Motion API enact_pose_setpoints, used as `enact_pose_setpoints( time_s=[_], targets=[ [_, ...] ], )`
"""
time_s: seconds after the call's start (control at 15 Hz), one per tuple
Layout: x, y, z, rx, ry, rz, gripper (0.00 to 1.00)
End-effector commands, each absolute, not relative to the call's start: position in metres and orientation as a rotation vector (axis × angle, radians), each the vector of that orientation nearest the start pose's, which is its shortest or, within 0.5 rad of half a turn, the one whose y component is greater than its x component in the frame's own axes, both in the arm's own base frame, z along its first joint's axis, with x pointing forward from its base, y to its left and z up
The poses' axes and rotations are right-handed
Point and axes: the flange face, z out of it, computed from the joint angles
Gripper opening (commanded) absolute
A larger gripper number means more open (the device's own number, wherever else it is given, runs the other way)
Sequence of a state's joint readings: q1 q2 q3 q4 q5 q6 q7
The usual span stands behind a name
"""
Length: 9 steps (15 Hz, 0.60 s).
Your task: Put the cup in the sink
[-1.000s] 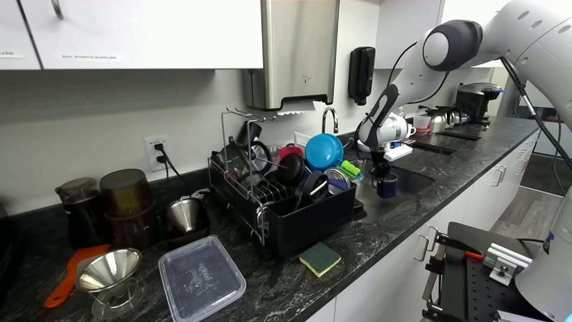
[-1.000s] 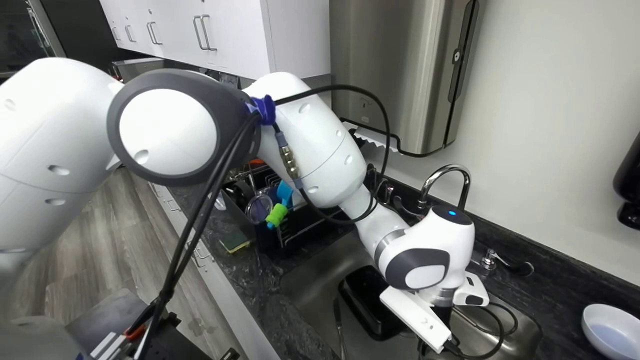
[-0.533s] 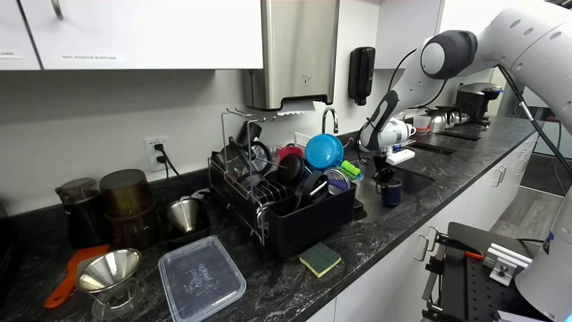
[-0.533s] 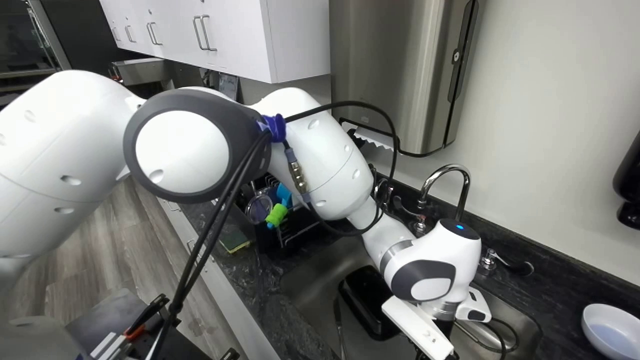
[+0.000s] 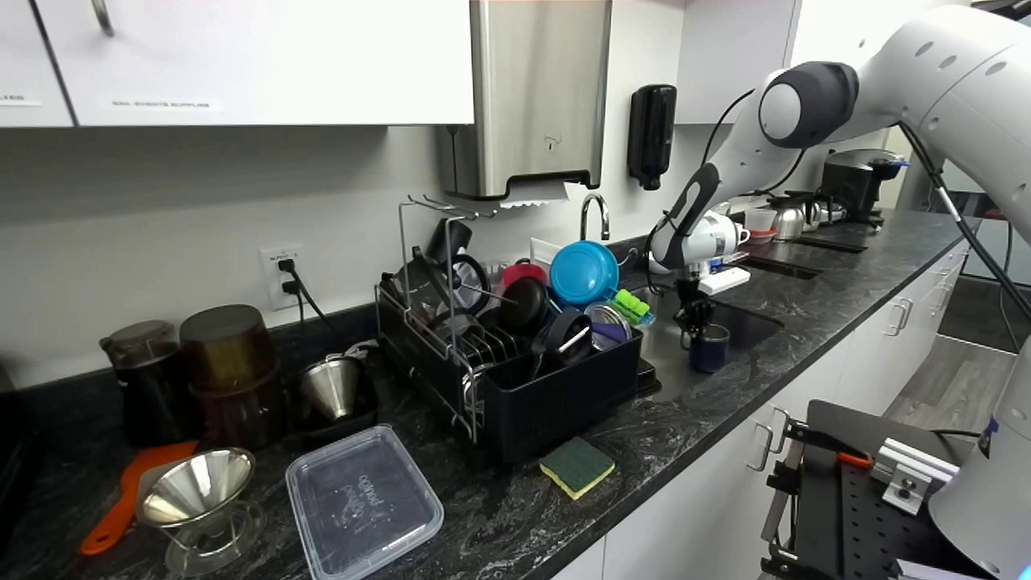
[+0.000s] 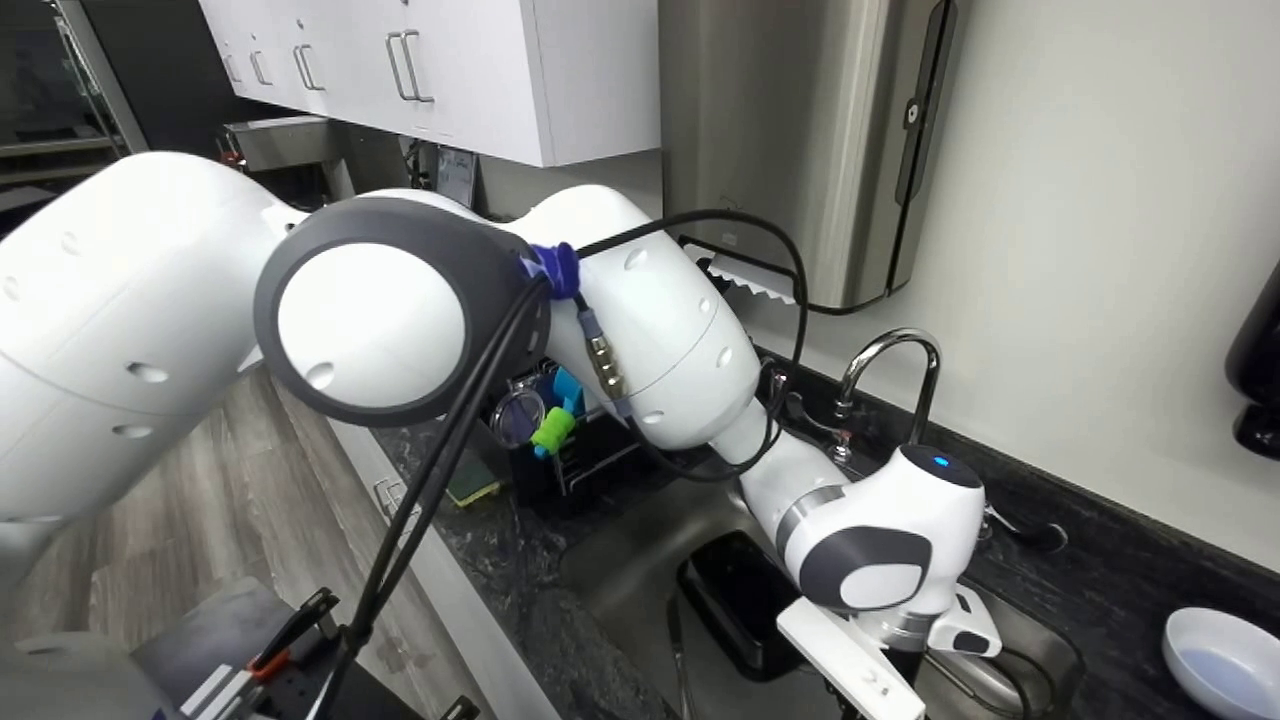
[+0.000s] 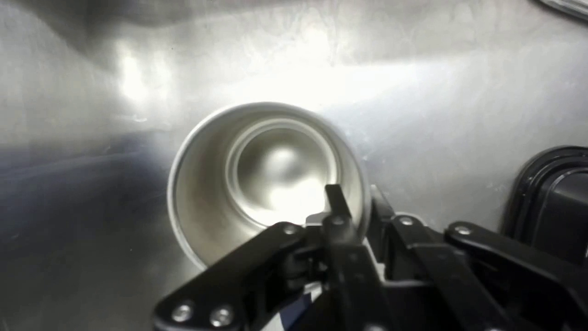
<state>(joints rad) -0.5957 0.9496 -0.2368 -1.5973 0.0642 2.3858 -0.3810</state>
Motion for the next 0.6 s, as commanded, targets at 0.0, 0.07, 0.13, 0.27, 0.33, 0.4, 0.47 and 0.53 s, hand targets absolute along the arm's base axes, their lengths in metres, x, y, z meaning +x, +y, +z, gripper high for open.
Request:
enact_pose_setpoints(
  time_s=[0.0, 0.07, 0.13, 0.27, 0.33, 0.4, 0.47, 0.53],
  targets=[
    [0.457, -0.487, 0.083, -3.104, 0.608, 0.312, 0.47],
    [0.457, -0.488, 0.086, -3.106, 0.598, 0.301, 0.54],
    [0.456, -0.488, 0.090, -3.112, 0.589, 0.292, 0.61],
    [0.455, -0.489, 0.102, -3.131, 0.578, 0.281, 0.75],
    [0.453, -0.488, 0.115, -3.142, 0.579, 0.264, 0.81],
    [0.451, -0.488, 0.126, -3.151, 0.581, 0.259, 0.89],
    [0.447, -0.489, 0.141, -3.157, 0.595, 0.254, 0.95],
    [0.442, -0.488, 0.155, -3.162, 0.615, 0.251, 1.00]
  ],
)
